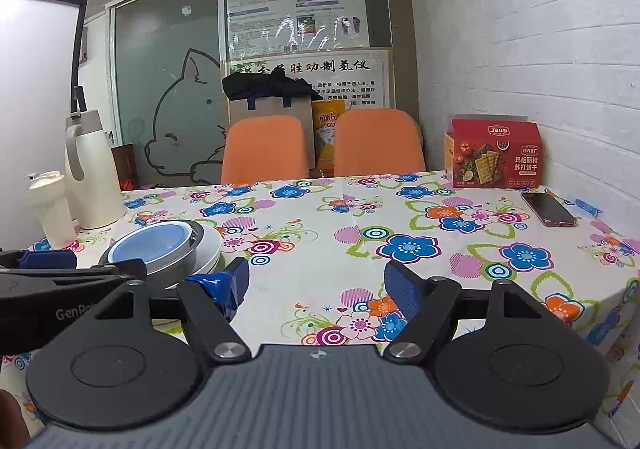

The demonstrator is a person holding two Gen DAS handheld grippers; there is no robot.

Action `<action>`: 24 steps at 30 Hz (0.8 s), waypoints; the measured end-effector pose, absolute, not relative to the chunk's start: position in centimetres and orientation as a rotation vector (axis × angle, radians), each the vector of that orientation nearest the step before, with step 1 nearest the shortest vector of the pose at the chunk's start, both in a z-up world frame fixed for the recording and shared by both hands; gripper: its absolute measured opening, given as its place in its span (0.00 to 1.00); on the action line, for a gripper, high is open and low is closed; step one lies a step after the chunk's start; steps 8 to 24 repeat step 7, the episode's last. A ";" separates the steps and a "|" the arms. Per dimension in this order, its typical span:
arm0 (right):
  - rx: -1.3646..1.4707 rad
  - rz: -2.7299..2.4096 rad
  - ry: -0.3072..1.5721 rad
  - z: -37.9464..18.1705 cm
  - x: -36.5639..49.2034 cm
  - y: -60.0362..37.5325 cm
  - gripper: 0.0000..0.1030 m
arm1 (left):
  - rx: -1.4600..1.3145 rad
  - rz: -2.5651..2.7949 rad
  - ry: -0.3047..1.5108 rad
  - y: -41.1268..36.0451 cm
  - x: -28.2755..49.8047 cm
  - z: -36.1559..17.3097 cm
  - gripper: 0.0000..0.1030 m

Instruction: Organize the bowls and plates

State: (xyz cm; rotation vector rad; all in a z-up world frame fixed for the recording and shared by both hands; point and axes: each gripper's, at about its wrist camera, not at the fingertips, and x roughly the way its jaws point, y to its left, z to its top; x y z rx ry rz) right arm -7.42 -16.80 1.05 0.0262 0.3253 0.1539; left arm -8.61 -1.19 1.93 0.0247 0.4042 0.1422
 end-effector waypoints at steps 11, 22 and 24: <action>0.021 0.161 0.334 0.9 -7.3 -16.4 0.59 | 0.012 0.144 0.383 -0.8 -8.9 2.2 0.60; 0.021 0.161 0.334 0.9 -7.3 -16.4 0.59 | 0.012 0.144 0.383 -0.8 -8.9 2.2 0.60; 0.021 0.161 0.334 0.9 -7.3 -16.4 0.59 | 0.012 0.144 0.383 -0.8 -8.9 2.2 0.60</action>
